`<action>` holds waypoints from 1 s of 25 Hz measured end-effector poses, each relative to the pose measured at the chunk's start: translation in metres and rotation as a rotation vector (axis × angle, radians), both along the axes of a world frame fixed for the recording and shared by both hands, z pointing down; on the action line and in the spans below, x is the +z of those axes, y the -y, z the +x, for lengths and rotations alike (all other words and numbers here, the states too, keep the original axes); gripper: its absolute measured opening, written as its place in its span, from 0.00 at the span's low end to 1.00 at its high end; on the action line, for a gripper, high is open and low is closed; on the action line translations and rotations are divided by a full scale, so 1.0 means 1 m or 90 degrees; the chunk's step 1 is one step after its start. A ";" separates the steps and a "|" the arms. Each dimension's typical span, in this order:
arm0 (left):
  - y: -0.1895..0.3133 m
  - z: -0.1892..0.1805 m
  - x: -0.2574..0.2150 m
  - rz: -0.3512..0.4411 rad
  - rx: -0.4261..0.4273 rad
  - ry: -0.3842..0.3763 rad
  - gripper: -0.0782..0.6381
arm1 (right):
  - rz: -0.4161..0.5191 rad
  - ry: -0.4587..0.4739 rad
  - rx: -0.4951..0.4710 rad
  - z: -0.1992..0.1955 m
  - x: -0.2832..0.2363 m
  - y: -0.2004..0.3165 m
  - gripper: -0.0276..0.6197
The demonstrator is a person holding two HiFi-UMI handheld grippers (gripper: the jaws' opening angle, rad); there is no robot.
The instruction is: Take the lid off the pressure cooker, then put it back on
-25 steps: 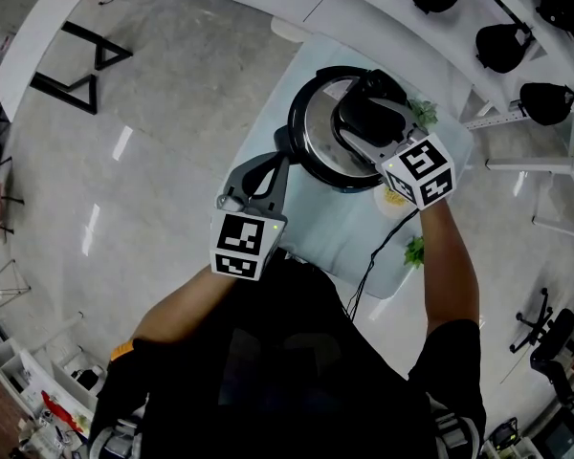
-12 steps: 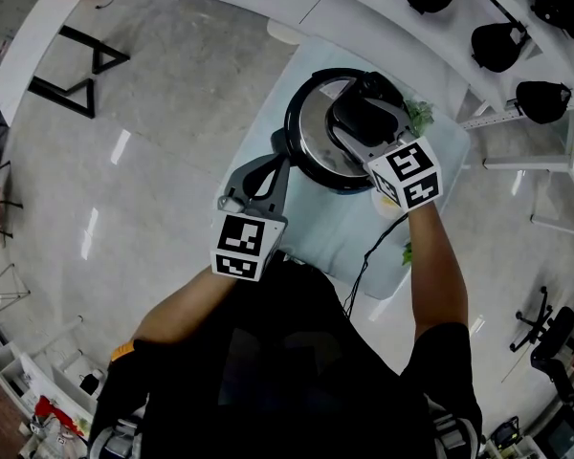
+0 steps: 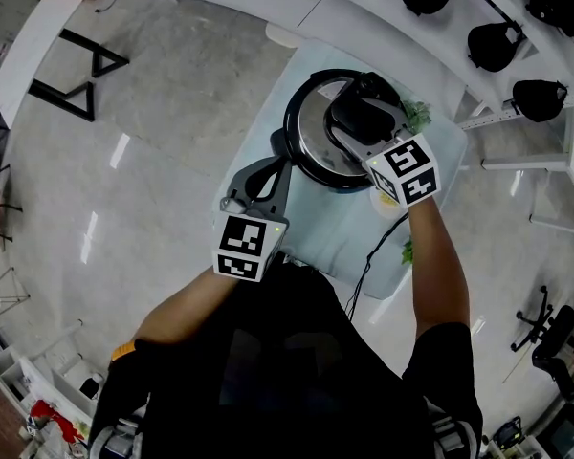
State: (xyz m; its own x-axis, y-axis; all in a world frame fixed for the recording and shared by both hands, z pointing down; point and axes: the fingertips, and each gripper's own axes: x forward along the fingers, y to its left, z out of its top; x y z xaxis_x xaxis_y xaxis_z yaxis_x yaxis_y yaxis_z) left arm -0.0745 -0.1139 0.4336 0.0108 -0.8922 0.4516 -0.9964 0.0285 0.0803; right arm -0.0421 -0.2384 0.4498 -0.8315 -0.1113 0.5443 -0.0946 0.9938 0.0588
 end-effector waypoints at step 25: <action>-0.029 0.013 -0.038 0.049 -0.009 0.016 0.12 | 0.044 0.058 0.185 0.049 -0.032 -0.021 0.51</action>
State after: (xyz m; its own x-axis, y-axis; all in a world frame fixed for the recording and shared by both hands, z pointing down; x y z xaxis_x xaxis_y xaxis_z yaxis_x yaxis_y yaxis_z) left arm -0.0615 -0.0845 0.3955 -0.0118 -0.9242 0.3817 -0.9976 0.0367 0.0579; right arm 0.0065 -0.2175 0.4177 -0.8048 -0.3853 0.4515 -0.3815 0.9185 0.1038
